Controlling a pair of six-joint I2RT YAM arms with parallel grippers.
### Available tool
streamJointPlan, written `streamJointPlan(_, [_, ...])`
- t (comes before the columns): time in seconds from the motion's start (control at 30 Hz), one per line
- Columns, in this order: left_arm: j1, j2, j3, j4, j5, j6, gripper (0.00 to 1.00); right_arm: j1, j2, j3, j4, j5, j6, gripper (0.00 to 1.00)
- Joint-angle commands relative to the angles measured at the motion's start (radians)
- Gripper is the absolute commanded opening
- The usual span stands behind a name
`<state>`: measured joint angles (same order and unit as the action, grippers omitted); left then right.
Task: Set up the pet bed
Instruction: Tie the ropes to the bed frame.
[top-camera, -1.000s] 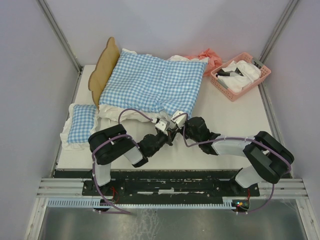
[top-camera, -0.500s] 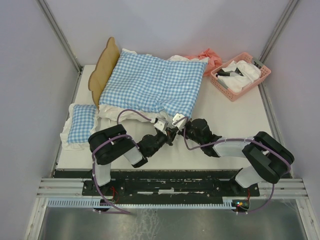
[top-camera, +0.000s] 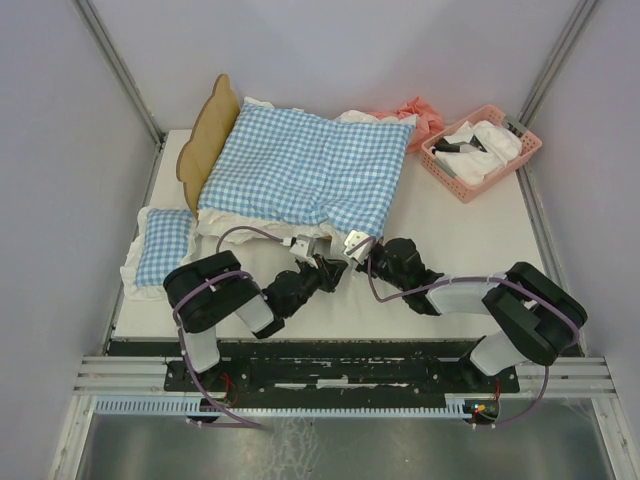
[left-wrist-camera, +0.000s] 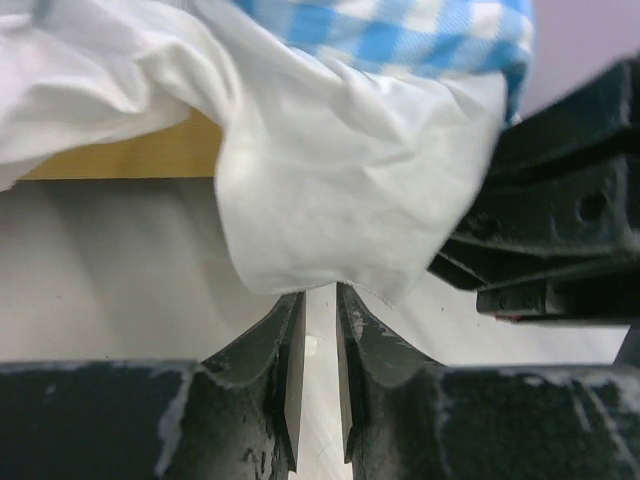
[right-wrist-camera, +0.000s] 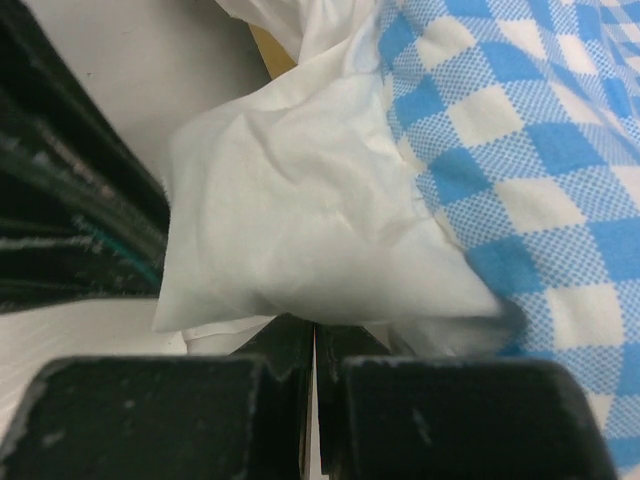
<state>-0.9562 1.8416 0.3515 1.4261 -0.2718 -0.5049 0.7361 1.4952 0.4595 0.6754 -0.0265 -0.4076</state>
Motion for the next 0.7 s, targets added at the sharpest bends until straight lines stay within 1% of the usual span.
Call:
streamJointPlan(0.0, [0.063,-0.048,0.045,-0.090,0.041,-0.206,0.24,-0.007,0.007,-0.005,0.052,-0.016,-0.022,0.02])
streamJointPlan(0.1, [0.072,-0.047,0.051,-0.058,0.082,-0.199,0.24,-0.006,0.011,-0.008,0.051,-0.032,-0.032,0.02])
streamJointPlan(0.33, [0.073,-0.056,0.053,0.004,0.089,-0.156,0.31,-0.007,0.016,-0.012,0.056,-0.085,-0.085,0.02])
streamJointPlan(0.67, [0.082,-0.053,0.060,0.000,0.116,-0.119,0.33,-0.007,0.020,-0.004,0.047,-0.102,-0.112,0.02])
